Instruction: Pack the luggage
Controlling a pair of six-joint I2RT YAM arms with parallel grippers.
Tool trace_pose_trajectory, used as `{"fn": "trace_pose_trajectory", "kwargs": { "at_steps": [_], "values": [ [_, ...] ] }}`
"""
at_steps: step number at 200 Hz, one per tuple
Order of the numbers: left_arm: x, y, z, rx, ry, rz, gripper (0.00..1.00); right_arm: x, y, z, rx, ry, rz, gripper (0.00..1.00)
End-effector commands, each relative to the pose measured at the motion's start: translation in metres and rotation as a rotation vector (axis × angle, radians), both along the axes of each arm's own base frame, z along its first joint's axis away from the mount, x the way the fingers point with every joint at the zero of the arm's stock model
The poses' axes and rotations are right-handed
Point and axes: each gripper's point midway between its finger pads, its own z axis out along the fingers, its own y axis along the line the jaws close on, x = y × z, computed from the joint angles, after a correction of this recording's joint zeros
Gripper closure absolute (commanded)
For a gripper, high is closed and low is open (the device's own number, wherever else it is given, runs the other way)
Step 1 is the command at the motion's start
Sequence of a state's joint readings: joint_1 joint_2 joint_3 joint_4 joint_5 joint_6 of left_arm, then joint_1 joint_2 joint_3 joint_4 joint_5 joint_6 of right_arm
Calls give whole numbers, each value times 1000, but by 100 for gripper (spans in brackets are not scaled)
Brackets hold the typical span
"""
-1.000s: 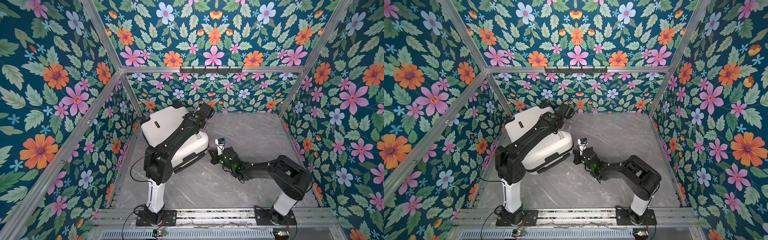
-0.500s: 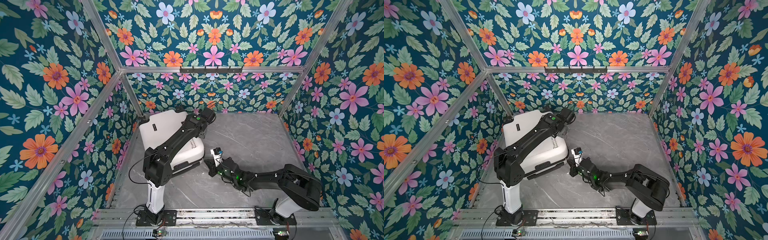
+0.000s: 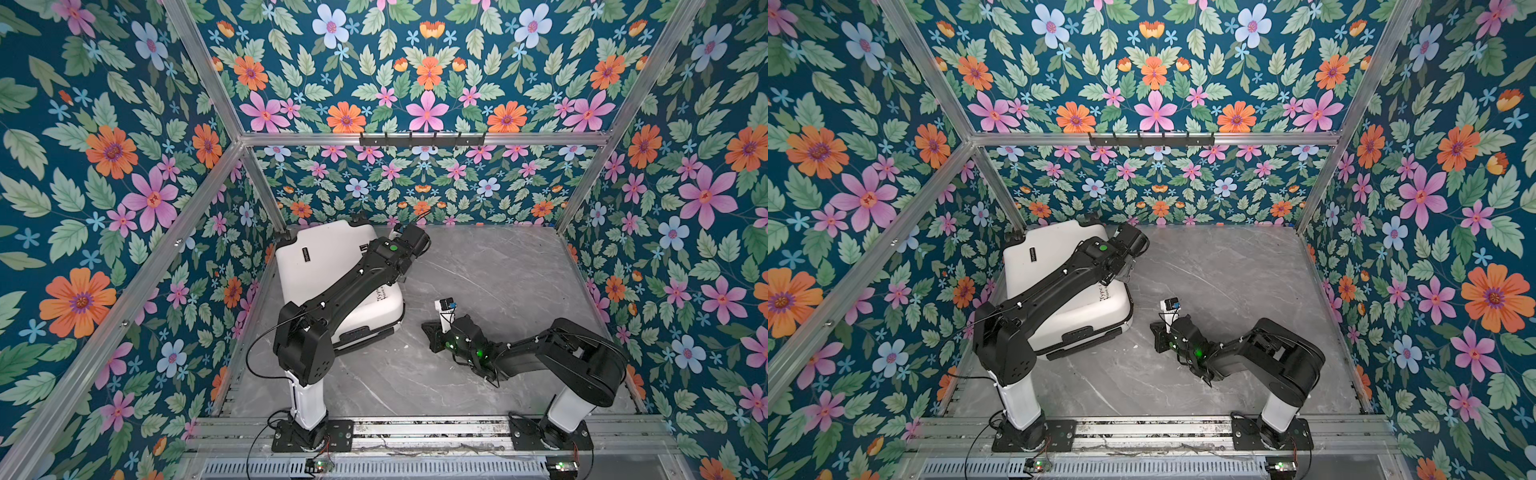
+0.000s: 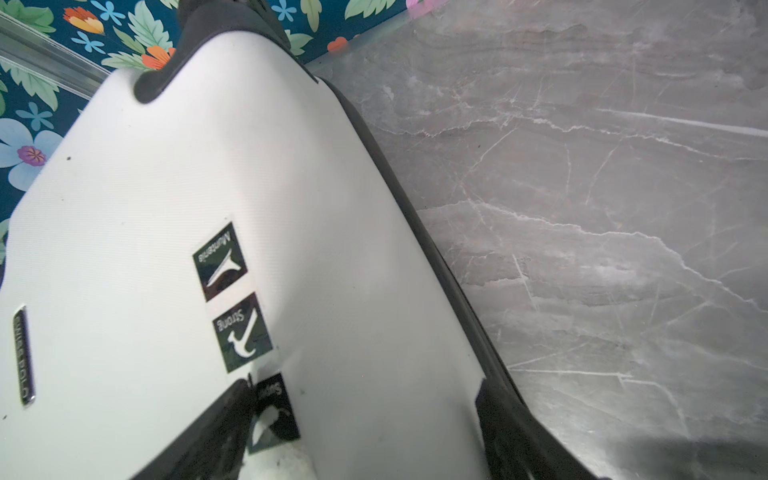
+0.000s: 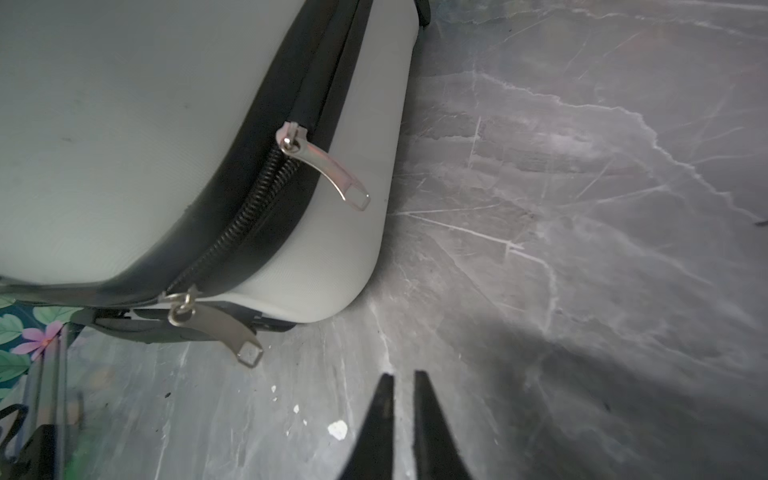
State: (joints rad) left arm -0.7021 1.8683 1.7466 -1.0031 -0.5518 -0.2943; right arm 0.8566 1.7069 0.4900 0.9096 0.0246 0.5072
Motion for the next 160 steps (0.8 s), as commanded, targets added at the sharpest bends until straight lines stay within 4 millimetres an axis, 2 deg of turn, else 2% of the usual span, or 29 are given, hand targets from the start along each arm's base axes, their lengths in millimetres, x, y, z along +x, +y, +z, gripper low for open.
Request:
{"fn": "trace_pose_trajectory", "kwargs": {
  "at_steps": [1,28,73,122,160],
  "values": [
    [-66,5,-49,-30,388,5,14,-8,21,20,67,-64,125,50],
    [-64,4,-48,-36,383,5,13,-14,37,33,107,-112,223,50],
    [-64,3,-50,-42,392,3,13,-14,60,43,135,-123,311,53],
    [-64,2,-46,-61,385,2,13,-8,75,39,130,-114,339,54],
    [-63,1,-46,-67,384,0,13,-4,78,25,94,-90,307,60]
  ]
}}
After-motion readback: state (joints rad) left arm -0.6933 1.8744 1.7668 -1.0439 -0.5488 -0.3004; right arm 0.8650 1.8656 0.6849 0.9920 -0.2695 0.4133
